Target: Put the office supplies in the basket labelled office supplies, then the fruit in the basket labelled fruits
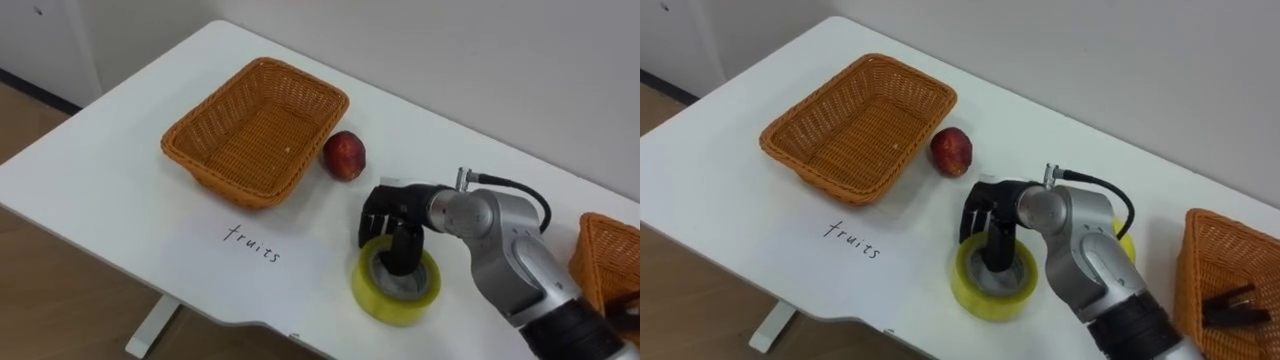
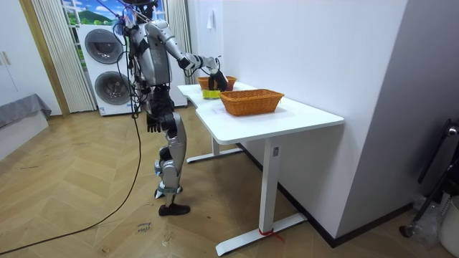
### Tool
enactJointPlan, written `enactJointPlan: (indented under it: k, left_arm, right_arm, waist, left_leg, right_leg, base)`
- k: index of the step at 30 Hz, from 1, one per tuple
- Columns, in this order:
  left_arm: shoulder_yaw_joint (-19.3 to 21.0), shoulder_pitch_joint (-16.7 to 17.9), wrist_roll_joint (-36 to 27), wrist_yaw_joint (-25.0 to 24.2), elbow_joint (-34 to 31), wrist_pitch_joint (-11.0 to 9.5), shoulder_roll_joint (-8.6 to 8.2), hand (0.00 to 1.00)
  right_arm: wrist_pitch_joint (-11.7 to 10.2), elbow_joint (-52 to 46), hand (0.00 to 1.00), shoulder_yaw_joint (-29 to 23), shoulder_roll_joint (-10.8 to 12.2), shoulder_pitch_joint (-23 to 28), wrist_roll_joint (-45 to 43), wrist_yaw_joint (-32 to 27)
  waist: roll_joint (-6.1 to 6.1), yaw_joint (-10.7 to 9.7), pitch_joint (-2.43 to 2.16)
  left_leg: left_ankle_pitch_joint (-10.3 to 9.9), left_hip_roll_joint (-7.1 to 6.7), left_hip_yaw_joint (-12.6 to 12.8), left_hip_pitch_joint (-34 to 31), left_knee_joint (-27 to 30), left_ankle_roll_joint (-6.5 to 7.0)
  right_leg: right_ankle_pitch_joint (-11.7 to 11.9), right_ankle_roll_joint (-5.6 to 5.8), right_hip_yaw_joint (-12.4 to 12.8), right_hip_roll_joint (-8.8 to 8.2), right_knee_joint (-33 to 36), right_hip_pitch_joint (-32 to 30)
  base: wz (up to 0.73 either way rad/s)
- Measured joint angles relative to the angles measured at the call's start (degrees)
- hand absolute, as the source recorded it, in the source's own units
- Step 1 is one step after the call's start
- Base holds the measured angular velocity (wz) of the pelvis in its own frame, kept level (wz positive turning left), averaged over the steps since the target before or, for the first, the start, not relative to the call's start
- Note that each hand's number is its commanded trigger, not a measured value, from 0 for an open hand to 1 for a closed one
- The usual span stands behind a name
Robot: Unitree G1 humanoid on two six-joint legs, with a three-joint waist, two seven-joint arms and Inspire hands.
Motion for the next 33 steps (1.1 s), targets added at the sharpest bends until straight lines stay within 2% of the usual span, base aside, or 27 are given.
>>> enactJointPlan:
  k: [5,10,13,15,17,21,25,29,33]
  left_arm:
    - [-1.05,0.26,-0.33,0.76,-0.01,-0.04,0.02,0.00]
    - [1.63,0.43,-0.57,1.37,-0.01,-0.35,-0.17,0.00]
    - [2.91,1.59,-0.51,1.39,-0.08,-0.47,-0.20,0.00]
    - [4.09,2.78,-0.51,1.70,-0.08,-1.19,-0.41,0.00]
    - [5.53,3.61,-0.52,2.25,-0.09,-1.70,-0.71,0.00]
    - [7.05,6.31,-0.52,3.20,-2.48,-2.87,-1.82,0.00]
    - [7.20,7.30,-0.38,3.99,-4.56,-3.44,-1.89,0.00]
    - [7.25,7.94,-0.46,4.12,-6.21,-3.74,-2.22,0.00]
    - [7.23,8.71,-0.48,4.12,-6.90,-3.79,-2.57,0.00]
  right_arm:
    - [-0.10,0.25,1.00,-0.14,-0.47,-0.12,2.29,-1.14]
    - [-0.43,-2.27,1.00,-2.06,-1.05,1.43,4.25,-2.05]
    - [-0.81,-5.84,1.00,-4.03,-2.52,3.90,6.49,-2.24]
    - [-1.75,-7.25,1.00,-8.43,-3.08,5.73,9.79,-3.02]
    - [-2.00,-9.13,1.00,-11.85,-3.65,7.43,12.02,-4.17]
    - [-4.03,-9.71,1.00,-18.36,-3.71,8.35,14.42,-8.45]
    - [-4.03,-9.72,1.00,-23.46,-4.99,9.13,18.13,-13.07]
    - [-4.51,-9.74,1.00,-29.51,-5.14,10.42,22.80,-18.35]
    - [-4.56,-9.73,1.00,-31.64,-5.14,11.50,24.58,-22.78]
  waist:
    - [0.00,-0.44,0.01]
    - [0.23,-1.45,0.10]
    - [0.67,-3.08,-0.11]
    - [1.17,-4.83,-0.29]
    - [1.55,-5.48,-0.32]
    - [2.43,-8.92,-0.60]
    - [2.45,-10.43,-0.63]
    - [2.48,-11.64,-0.65]
    - [2.99,-13.09,-0.60]
  left_leg:
    - [0.02,-0.01,0.07,0.01,0.01,0.02]
    - [0.06,0.01,0.88,-0.32,-0.08,0.08]
    - [0.08,0.02,1.41,-0.04,-0.08,0.13]
    - [0.12,0.00,1.64,0.09,-0.07,0.20]
    - [0.13,0.03,2.01,0.39,-0.15,0.21]
    - [0.14,0.17,2.99,1.48,-0.99,0.24]
    - [0.13,0.31,3.27,1.86,-1.42,0.23]
    - [0.12,0.38,4.38,2.05,-1.15,0.23]
    - [0.09,0.43,4.91,2.67,-1.25,0.26]
  right_leg:
    - [0.00,0.00,0.11,-0.07,0.03,-0.03]
    - [0.02,0.01,1.18,-0.01,0.02,-0.74]
    - [0.03,0.03,1.55,-0.06,0.05,-0.91]
    - [0.05,0.06,2.02,-0.15,0.04,-0.86]
    - [0.05,0.07,2.47,-0.21,0.05,-0.72]
    - [0.05,0.08,3.11,-0.27,0.10,-0.27]
    - [0.05,0.08,3.51,-0.18,0.23,-0.11]
    - [0.07,0.09,4.26,-0.13,0.25,-0.10]
    - [0.08,0.11,4.99,-0.10,0.69,-0.21]
  base:
    - [-0.01]
    - [-0.09]
    - [-0.07]
    - [0.00]
    - [-0.12]
    - [-0.09]
    - [-0.08]
    - [-0.08]
    - [-0.10]
